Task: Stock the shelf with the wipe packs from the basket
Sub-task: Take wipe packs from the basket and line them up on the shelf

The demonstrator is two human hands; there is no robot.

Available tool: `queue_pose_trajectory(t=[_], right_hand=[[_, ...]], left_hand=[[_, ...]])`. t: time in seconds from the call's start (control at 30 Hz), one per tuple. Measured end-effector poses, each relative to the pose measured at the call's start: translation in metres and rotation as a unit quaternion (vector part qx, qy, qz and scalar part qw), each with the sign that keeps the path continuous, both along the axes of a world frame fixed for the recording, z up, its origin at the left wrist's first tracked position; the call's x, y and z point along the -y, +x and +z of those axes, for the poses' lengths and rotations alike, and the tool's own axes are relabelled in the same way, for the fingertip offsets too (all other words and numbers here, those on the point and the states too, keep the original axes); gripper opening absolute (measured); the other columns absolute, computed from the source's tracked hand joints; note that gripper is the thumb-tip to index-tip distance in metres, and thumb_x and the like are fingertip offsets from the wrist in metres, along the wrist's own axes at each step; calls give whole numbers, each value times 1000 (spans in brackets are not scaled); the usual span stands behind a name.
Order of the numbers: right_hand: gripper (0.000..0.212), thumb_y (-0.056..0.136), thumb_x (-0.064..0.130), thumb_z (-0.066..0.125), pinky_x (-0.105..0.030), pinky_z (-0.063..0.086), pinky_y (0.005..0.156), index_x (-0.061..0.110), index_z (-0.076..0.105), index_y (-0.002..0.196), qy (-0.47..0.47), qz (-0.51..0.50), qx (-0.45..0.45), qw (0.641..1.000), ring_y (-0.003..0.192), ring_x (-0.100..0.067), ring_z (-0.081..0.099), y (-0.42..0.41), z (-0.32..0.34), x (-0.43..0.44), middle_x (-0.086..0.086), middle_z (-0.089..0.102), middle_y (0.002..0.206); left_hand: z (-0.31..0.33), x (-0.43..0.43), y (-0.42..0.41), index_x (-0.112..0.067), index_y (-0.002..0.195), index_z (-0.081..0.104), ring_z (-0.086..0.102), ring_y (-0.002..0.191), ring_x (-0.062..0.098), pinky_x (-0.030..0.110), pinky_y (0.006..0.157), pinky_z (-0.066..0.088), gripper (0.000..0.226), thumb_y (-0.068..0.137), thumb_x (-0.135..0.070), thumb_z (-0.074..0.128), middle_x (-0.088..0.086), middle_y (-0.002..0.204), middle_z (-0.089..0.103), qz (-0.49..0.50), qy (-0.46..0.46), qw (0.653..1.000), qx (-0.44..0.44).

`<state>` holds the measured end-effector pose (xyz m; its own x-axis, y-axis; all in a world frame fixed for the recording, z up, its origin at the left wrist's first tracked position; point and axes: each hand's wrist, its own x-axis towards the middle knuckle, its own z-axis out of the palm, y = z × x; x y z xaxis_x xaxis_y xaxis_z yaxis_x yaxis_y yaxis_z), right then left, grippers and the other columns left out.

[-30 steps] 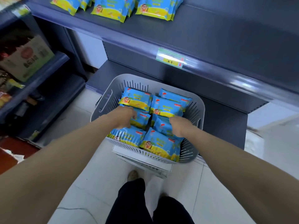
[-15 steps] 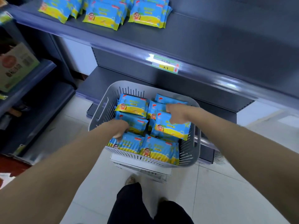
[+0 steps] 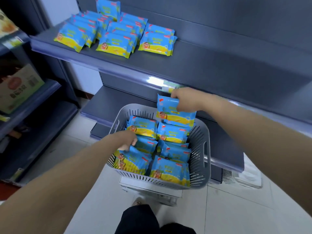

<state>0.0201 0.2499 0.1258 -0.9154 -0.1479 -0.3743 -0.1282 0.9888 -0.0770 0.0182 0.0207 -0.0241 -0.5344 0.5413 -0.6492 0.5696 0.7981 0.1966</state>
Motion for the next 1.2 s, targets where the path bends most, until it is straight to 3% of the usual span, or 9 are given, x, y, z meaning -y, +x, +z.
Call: queue_pose_trajectory(t=[0.1,0.23,0.37,0.53,0.63,0.77,0.97,1.13,1.2], right_hand=[[31,80,6,52,-36,47,74,8,54,111,-35,-14,-36,999,94,-30,55,-13,23,0,-12,58,111],[35,82,1,50,-26,34,68,10,55,115,-83,-40,-107,990,91,-23,50,-39,56,-6,-8,58,115],[35,82,-1,51,-30,36,68,0,53,116,-112,-78,-197,971,97,-32,53,-79,84,-14,-15,57,118],[40,83,0,56,-24,32,72,5,52,122,-111,-92,-188,972,105,-25,51,-140,88,-15,-9,56,117],[40,84,2,60,-27,40,80,6,54,123,-111,-87,-158,977,103,-21,52,-170,76,-9,-10,55,127],[38,83,5,62,-22,36,69,7,57,121,-121,-95,-145,977,86,-18,47,-208,58,-2,-14,58,124],[39,77,10,72,-34,47,88,9,60,114,-100,-110,-145,978,108,-26,55,-256,56,-3,-9,59,121],[39,77,9,73,-34,47,91,10,61,114,-129,-138,-171,967,110,-25,56,-281,49,-5,-9,59,122],[38,78,9,73,-32,48,87,10,61,113,-144,-138,-172,965,105,-24,57,-285,47,-6,-9,60,119]], left_hand=[[30,-2,-14,-6,105,59,54,93,25,27,72,38,29,77,-1,64,9,110,60,11,58,998,-19],[95,-6,-48,-9,96,61,50,75,17,19,61,39,25,73,-4,68,7,94,60,47,157,985,-54],[167,-8,-80,-9,89,61,52,79,19,28,67,40,20,73,-4,71,2,85,58,61,255,958,-113],[221,-7,-122,-7,93,60,50,76,16,18,60,37,16,79,-1,65,7,89,58,109,358,914,-158],[232,-8,-147,-8,94,60,49,75,16,22,64,39,16,81,1,62,8,91,57,132,383,900,-161],[231,-9,-185,-16,86,57,48,79,16,24,69,38,18,82,0,63,6,88,56,137,377,905,-143],[213,-14,-235,-17,87,57,48,80,16,23,72,39,17,82,-2,64,5,90,56,144,374,908,-125],[195,-23,-261,-11,94,60,50,79,16,16,60,39,17,80,-1,65,3,90,57,156,379,902,-133],[188,-29,-268,-7,100,60,56,89,22,25,74,45,26,77,-1,69,8,99,61,141,361,913,-129]])
